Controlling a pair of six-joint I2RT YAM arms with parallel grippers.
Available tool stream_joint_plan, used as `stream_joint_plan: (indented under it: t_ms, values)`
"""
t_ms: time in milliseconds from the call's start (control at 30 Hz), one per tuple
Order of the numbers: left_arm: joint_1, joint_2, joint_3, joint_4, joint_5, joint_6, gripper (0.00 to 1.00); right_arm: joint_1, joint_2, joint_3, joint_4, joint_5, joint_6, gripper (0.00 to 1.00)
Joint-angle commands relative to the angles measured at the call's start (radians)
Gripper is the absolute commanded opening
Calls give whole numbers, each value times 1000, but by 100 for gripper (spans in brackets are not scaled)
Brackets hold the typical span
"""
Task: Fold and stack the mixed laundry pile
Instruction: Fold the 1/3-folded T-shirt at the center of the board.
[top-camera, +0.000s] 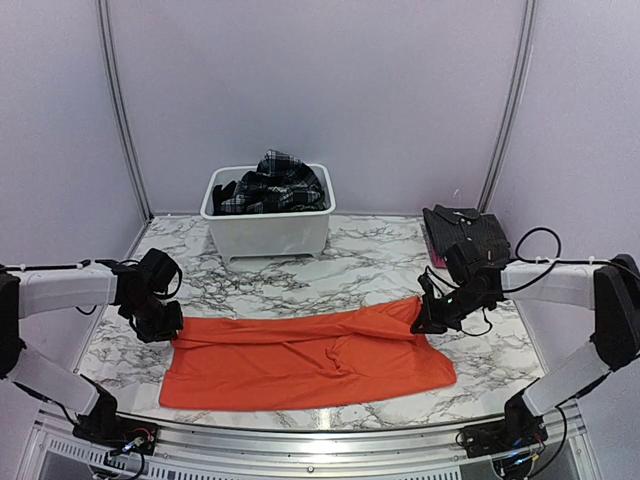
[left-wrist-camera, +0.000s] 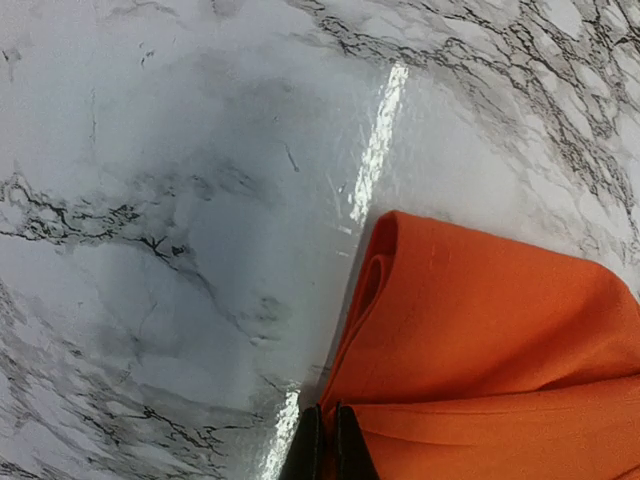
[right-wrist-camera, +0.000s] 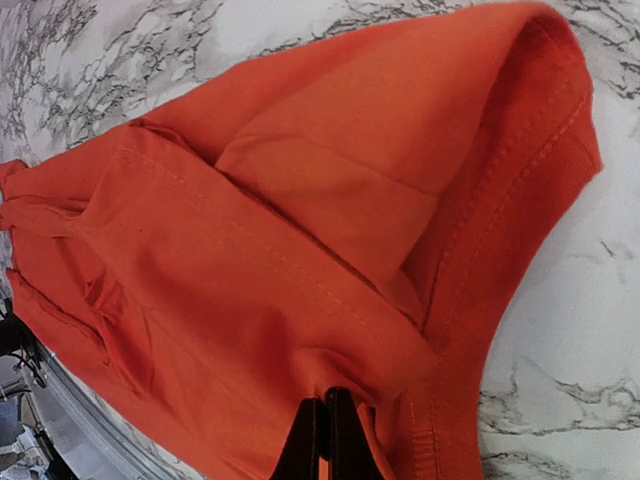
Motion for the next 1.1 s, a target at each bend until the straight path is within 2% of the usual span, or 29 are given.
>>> stream_joint_plan:
  t_ms: [0,267,500,767,900,1067]
  values:
    - [0,44,-2,10,-45,-49,0,7,96,24,75,47,9,0]
    - [7,186,105,52,-31,7,0,-95,273,164,58,66,-70,0]
    - [28,143,144,23,-39,35,0,-121,231,268,-17,10,-126,0]
    - [26,27,152,-25,-15,162,0,-78,80,210,-50,-46,-100,0]
    - [27,3,118,-50,10,160,0,-56,57,143,-57,-28,-98,0]
    - [27,-8,90,-87,-17,133,10,-47,30,83,-61,-50,-104,0]
